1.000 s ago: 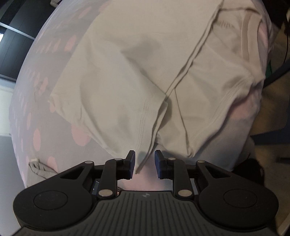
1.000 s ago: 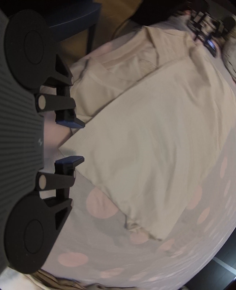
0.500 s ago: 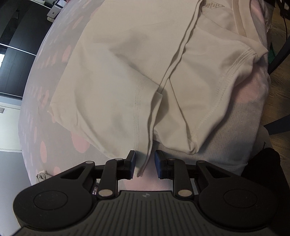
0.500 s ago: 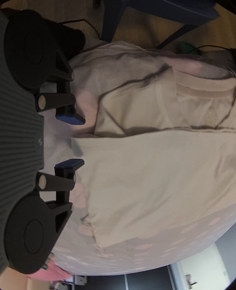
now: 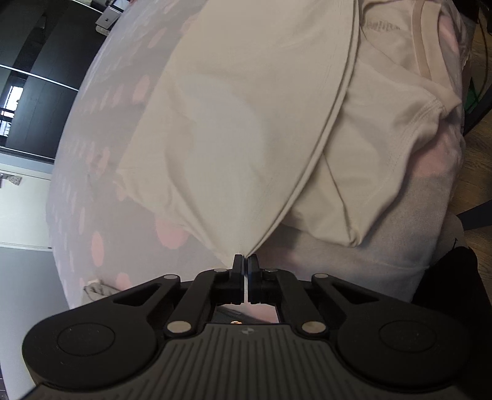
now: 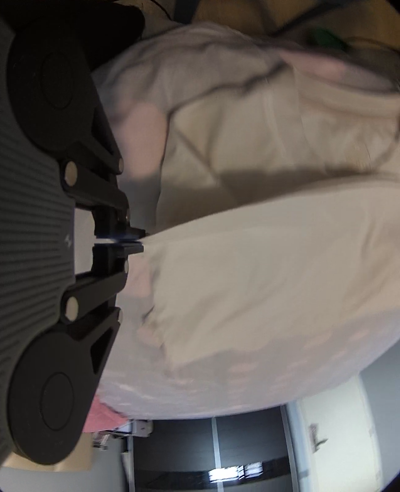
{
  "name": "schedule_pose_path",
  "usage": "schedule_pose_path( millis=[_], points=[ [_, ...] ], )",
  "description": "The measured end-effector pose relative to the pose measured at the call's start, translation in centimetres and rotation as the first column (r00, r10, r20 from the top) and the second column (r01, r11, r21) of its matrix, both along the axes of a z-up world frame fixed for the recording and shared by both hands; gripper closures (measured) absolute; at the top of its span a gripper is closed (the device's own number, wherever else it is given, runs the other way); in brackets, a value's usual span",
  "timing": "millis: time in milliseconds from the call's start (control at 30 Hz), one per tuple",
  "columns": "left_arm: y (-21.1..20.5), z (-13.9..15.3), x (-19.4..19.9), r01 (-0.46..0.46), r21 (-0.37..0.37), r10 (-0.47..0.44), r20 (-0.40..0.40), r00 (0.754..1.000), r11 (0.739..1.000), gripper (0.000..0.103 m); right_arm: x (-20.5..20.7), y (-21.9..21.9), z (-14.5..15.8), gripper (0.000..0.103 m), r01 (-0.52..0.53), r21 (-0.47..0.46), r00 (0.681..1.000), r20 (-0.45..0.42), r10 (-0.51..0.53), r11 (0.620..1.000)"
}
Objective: Fold clothes
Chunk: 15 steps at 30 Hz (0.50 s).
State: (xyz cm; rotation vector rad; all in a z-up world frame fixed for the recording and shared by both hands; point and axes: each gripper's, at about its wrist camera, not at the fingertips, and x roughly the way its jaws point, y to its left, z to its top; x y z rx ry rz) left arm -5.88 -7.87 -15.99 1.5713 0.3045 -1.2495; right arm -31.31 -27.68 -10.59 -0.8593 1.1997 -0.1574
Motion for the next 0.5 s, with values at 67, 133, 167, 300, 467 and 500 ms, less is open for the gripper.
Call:
schedule_pose_path(
  millis=[67,133,167,300,467,500],
  points=[
    [0.3,1.6,-0.4,0.018,-0.010,-0.018,-0.005,1.000,1.000,0.103,0.0,-1.4,1.7,0.101,0.038,0.001,0.999,0.031,-0.038,0.999],
    [0.6,3.4,-1.0,0.044,-0.012,-0.044,-0.010,0.999,0.999,0.103,-0.2,-2.2,3.1,0.101,0.050,-0.005,0.998,0.045,-0.050,0.999],
    [0.8,4.3,-1.4,0.060,-0.009,-0.061,-0.012,0.998,0.998,0.103,-0.4,-2.3,3.6,0.101,0.048,-0.011,0.998,0.045,-0.048,0.999],
    [1.2,6.3,-3.3,0.143,0.019,-0.142,-0.042,0.989,0.990,0.103,-2.3,-2.2,4.3,0.101,0.027,-0.007,1.000,-0.015,-0.027,1.000],
    [2.5,5.1,-4.9,0.224,0.093,-0.219,-0.059,0.974,0.970,0.103,-4.0,1.0,4.6,0.101,0.007,0.027,0.995,-0.099,-0.004,1.000],
    [2.5,4.6,-4.9,0.227,0.101,-0.221,-0.064,0.973,0.969,0.103,-4.5,1.3,4.4,0.101,0.002,0.037,0.993,-0.115,0.002,0.999]
  ],
)
